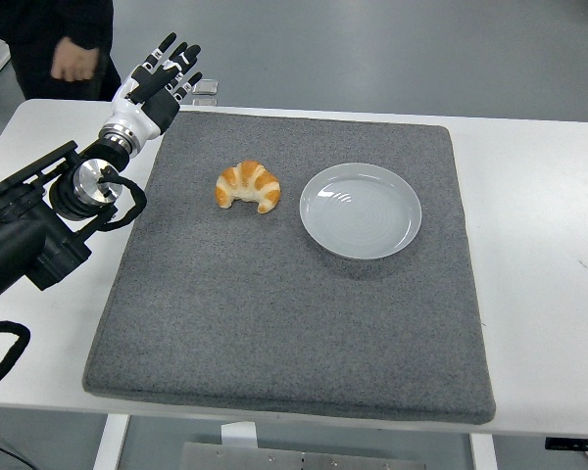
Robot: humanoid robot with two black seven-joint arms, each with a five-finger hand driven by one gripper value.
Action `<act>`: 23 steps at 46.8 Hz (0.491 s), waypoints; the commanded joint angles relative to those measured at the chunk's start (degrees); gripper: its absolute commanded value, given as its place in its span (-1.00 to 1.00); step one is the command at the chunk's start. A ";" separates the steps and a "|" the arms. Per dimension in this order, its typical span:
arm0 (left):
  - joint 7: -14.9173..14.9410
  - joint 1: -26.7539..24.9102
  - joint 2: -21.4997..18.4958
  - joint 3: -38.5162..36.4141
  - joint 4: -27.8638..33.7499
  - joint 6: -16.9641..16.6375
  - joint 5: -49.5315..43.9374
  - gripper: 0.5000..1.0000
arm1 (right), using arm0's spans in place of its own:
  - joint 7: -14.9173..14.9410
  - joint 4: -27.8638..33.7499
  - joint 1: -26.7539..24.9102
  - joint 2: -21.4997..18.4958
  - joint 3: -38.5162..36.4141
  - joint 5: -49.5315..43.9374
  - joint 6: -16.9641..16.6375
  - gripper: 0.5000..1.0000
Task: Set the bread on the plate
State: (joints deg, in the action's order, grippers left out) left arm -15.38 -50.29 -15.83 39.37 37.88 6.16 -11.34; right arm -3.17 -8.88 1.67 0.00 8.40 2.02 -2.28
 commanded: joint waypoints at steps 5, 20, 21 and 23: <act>0.00 -0.07 -0.08 0.26 0.00 -0.01 0.00 0.97 | 0.01 0.00 0.00 0.00 0.03 0.00 0.00 0.73; 0.00 -1.56 -0.26 -0.26 0.00 0.52 7.63 0.97 | 0.01 0.00 0.00 0.00 -0.05 0.00 0.00 0.73; 0.00 -1.74 -0.26 -0.18 0.00 0.61 8.95 0.97 | 0.01 0.00 0.00 0.00 -0.05 0.00 0.00 0.73; 0.00 -2.09 -0.34 -0.26 0.00 0.78 11.42 0.97 | 0.01 0.00 0.00 0.00 0.04 0.00 0.00 0.72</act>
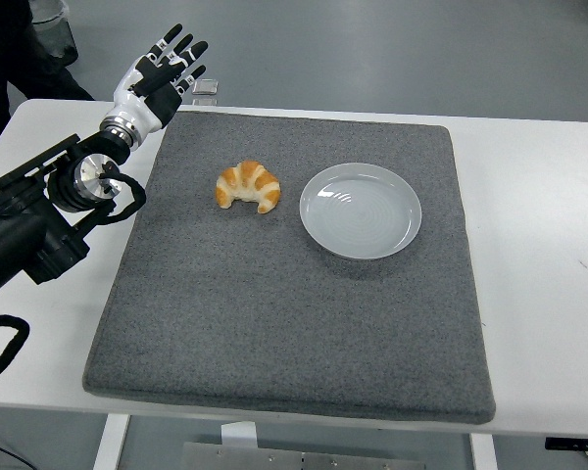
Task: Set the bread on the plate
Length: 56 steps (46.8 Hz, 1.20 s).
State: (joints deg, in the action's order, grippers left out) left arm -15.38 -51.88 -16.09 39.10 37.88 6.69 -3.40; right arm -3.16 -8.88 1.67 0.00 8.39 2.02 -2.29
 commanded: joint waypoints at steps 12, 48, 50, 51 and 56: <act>-0.09 -2.17 -1.40 -0.17 3.60 2.45 23.52 0.97 | 0.00 0.00 0.00 0.00 -0.04 0.00 0.00 0.73; -0.09 -15.88 -10.37 -25.65 6.68 11.07 48.57 0.96 | 0.00 0.00 0.08 0.00 -0.04 0.00 0.00 0.73; -0.18 -16.24 -10.37 -26.09 6.68 11.07 51.55 0.96 | 0.00 0.00 0.08 0.00 -0.04 0.00 0.00 0.72; -0.18 -16.24 -10.37 -26.18 6.76 11.07 53.05 0.95 | -0.09 0.00 0.08 0.00 -0.04 0.00 0.00 0.73; -0.18 -16.59 -10.37 -26.18 8.08 11.07 61.40 0.95 | 0.00 0.00 0.08 0.00 -0.04 0.00 0.00 0.72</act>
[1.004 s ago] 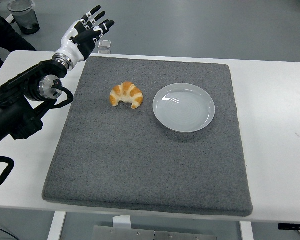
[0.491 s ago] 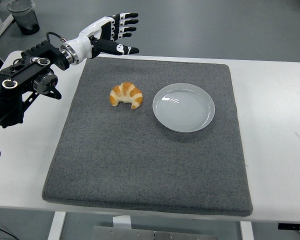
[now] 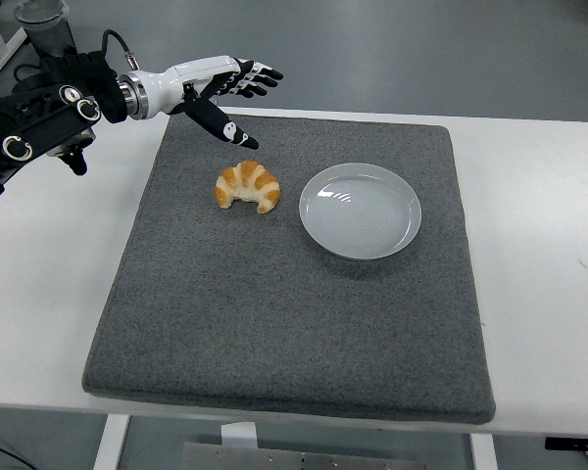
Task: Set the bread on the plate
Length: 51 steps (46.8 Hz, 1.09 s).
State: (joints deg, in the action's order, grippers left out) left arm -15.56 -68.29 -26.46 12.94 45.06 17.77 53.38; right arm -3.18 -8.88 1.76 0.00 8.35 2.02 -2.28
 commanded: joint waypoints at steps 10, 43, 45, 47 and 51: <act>-0.09 -0.09 0.18 -0.11 1.70 -0.10 17.10 0.92 | 0.01 0.00 0.00 0.00 0.00 0.00 0.00 0.72; 0.09 0.88 0.80 -5.65 2.67 -2.03 19.40 0.78 | 0.01 0.00 0.00 0.00 0.00 0.00 0.00 0.73; 0.09 1.05 0.88 -5.65 2.58 -2.56 19.48 0.78 | 0.01 0.00 0.00 0.00 0.09 0.00 0.00 0.73; 0.09 1.14 0.97 -5.65 2.58 -3.17 19.57 0.78 | 0.01 0.00 0.00 0.00 0.00 0.00 0.00 0.72; 0.18 1.23 1.85 -5.73 2.40 -4.06 19.57 0.78 | 0.01 0.00 0.00 0.00 0.00 0.00 0.00 0.73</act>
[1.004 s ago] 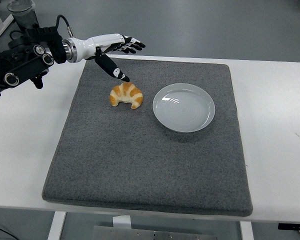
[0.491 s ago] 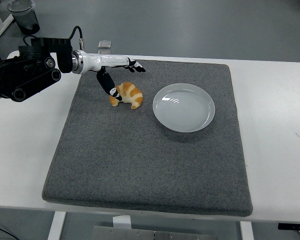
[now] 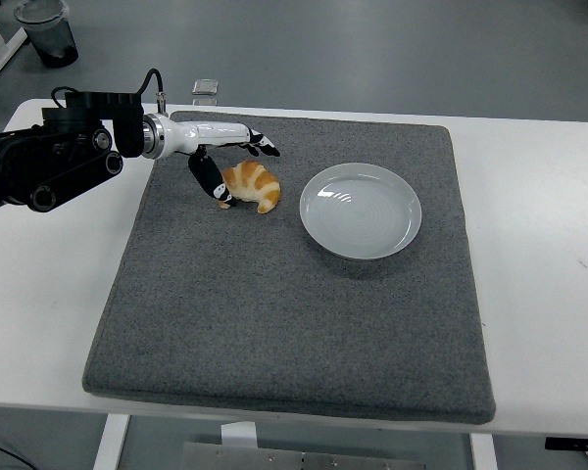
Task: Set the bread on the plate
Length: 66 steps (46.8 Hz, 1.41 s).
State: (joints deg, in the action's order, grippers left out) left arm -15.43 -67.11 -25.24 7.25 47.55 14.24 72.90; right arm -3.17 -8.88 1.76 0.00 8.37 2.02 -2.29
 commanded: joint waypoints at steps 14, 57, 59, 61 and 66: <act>0.40 1.28 2.74 -2.06 -0.88 -3.42 0.31 0.76 | 0.00 0.00 0.00 0.00 -0.02 0.00 0.00 0.72; 0.31 2.69 5.46 -5.31 -4.31 -11.42 0.40 0.12 | 0.00 0.00 0.00 0.00 0.07 0.00 0.00 0.73; 0.31 2.69 5.46 -5.58 -4.31 -11.69 0.40 0.06 | 0.00 0.00 0.00 0.00 -0.02 0.00 0.00 0.73; 0.31 2.69 5.46 -5.84 -4.31 -11.69 0.40 -0.01 | 0.00 0.00 0.00 0.00 -0.02 0.00 0.00 0.73; 0.31 2.51 5.46 -5.93 -4.31 -11.78 0.40 -0.09 | 0.00 0.00 0.00 0.00 0.07 0.00 0.00 0.72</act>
State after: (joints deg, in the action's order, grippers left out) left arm -15.13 -64.51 -19.78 1.42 43.24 2.48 73.30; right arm -3.17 -8.88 1.76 0.00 8.42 2.02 -2.29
